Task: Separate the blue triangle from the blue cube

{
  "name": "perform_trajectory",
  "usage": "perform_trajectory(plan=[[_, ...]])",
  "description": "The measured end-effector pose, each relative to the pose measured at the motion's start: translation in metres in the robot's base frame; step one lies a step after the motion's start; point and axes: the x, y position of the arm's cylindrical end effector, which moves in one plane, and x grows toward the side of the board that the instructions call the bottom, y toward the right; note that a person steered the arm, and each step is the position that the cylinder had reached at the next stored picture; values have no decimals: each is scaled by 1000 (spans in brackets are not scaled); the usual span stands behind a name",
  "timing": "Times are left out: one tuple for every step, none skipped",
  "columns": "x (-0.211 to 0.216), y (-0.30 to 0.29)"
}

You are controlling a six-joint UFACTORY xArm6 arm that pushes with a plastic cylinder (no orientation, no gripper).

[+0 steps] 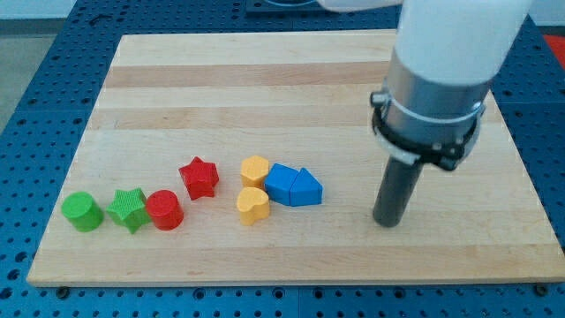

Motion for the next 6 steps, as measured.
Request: perform_trajectory(plan=[[16, -37], [-19, -64], [-52, -91], [-68, -106], [-68, -97], [-68, -55]])
